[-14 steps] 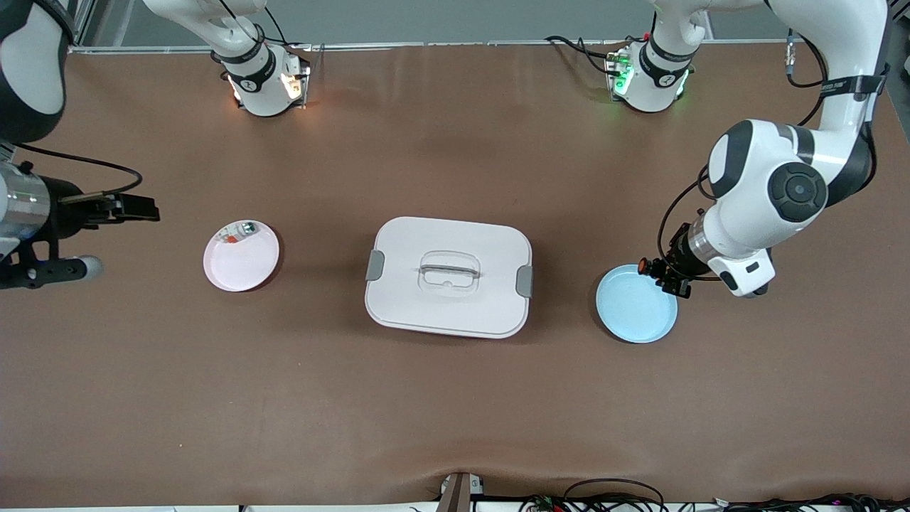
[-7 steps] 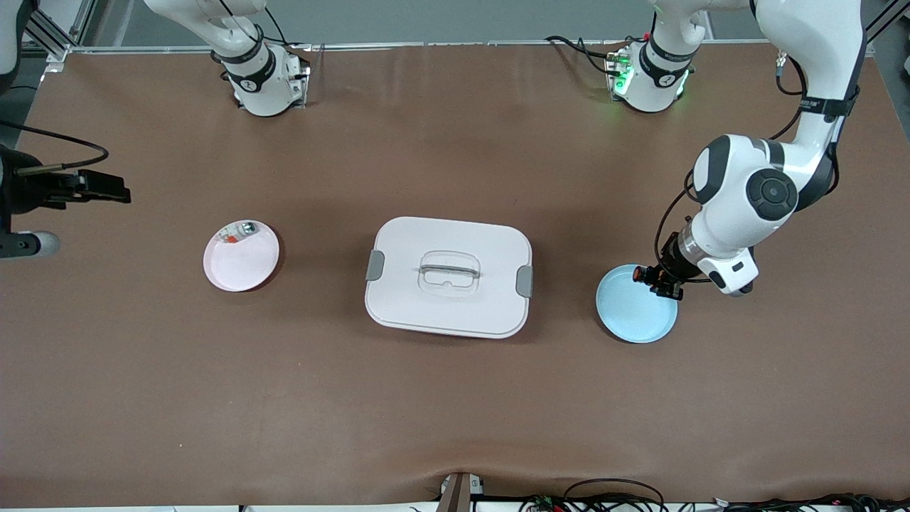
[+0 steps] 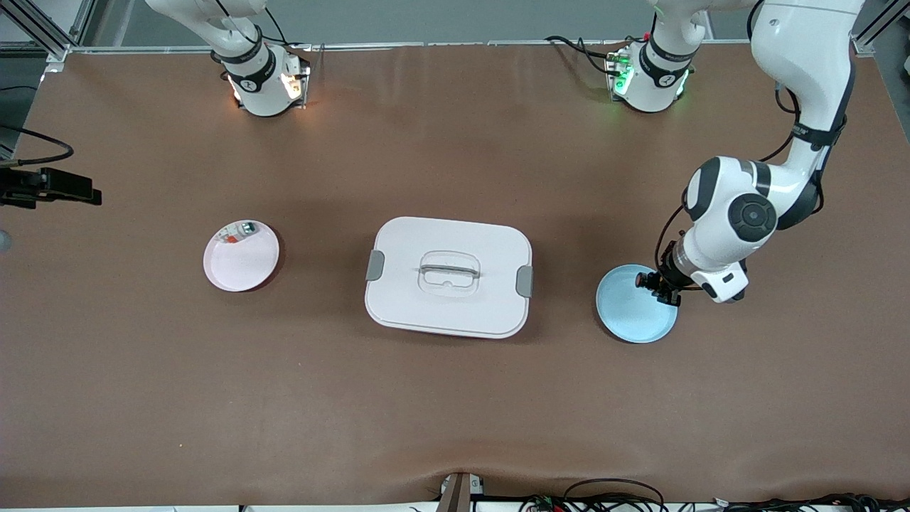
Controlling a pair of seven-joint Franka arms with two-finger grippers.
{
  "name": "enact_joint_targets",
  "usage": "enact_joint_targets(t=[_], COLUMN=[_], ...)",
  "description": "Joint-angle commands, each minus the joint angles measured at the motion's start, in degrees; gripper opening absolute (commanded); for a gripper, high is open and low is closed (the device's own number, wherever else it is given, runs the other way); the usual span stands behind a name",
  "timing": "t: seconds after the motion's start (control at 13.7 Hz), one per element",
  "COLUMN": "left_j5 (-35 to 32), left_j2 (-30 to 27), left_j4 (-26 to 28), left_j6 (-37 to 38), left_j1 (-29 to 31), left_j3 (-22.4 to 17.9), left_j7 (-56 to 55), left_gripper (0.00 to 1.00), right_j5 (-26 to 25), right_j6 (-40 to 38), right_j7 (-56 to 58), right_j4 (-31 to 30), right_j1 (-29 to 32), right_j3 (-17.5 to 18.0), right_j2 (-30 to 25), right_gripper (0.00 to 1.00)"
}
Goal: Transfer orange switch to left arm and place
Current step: 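Carry the switch with the left gripper over the light blue plate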
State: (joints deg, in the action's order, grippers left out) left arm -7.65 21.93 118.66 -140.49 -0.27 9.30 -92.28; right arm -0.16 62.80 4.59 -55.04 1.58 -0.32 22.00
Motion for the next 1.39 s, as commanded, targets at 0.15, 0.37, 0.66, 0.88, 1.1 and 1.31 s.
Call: enact_joint_targets(t=[0.15, 0.37, 0.66, 0.88, 1.1, 1.31], left_j5=[-4.5, -4.5, -4.5, -4.5, -4.5, -4.5], left_j2=[4.3, 5.8, 6.8, 7.3, 7.4, 8.1], left_j4=[-0.4, -1.1, -1.1, -1.1, -1.1, -1.6], left_j6=[-5.6, -5.8, -6.8, -7.1, -7.1, -7.1], left_j1=[0.2, -0.1, -0.1, 0.0, 0.1, 0.1], left_j3=[0.2, 0.2, 0.2, 0.2, 0.2, 0.2], left_j7=[-8.1, -8.4, -8.4, -8.4, -8.4, -8.4], left_gripper=[0.0, 0.0, 0.0, 0.0, 0.0, 0.0], right_j5=[0.8, 0.8, 0.8, 1.0, 1.3, 5.8], right_j6=[8.4, 19.5, 20.0, 20.5, 21.3, 21.9], right_j7=[0.3, 0.3, 0.2, 0.2, 0.0, 0.0], right_j4=[-13.9, -29.9, -30.4, -30.4, -30.0, -30.2], right_j1=[1.5, 2.1, 2.3, 2.3, 2.4, 4.6], right_j3=[0.8, 0.8, 0.8, 0.8, 0.8, 0.5], right_j2=[-8.5, -18.5, -19.0, -19.1, -19.2, -19.9], right_gripper=[1.0, 1.0, 1.0, 1.0, 1.0, 1.0])
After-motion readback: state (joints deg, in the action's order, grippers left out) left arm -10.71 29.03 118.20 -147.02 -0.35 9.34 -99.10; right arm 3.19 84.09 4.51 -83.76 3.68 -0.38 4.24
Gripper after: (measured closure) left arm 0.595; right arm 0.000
